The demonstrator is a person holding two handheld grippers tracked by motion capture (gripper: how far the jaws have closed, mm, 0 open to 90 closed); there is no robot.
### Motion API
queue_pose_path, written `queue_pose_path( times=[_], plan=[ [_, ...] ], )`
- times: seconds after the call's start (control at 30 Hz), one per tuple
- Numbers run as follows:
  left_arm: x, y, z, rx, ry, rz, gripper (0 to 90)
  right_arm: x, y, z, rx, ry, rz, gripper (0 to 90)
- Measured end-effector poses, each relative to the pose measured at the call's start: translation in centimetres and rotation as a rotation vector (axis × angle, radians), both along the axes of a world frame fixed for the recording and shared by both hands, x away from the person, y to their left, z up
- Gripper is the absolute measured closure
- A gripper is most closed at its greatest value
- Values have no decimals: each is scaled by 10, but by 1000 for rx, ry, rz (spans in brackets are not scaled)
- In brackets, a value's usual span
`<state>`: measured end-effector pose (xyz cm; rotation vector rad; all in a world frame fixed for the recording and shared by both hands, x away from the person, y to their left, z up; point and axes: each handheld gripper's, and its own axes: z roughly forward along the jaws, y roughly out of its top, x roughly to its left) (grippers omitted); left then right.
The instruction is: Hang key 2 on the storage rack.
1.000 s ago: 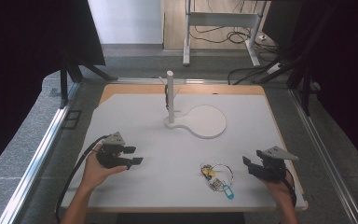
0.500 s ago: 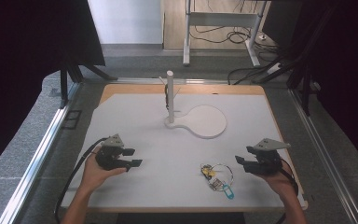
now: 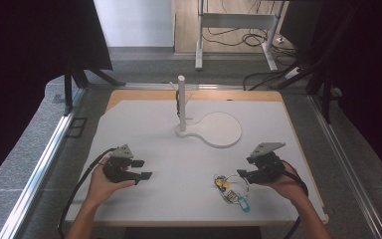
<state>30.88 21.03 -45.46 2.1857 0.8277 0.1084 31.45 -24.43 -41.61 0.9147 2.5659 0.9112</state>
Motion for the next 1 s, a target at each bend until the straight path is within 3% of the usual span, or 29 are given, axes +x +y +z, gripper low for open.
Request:
queue_pose_path(
  times=[0.77, 0.87, 1.0],
  plan=[
    [-2, 5, -9, -16, 30, -8, 403, 15, 30, -34, -217, 167, 107, 464],
    [-3, 5, -10, -17, 34, -7, 402, 15, 31, -40, -265, 180, 117, 514],
    [-2, 6, -9, -18, 29, -6, 402, 15, 30, -42, -283, 180, 118, 629]
  ],
)
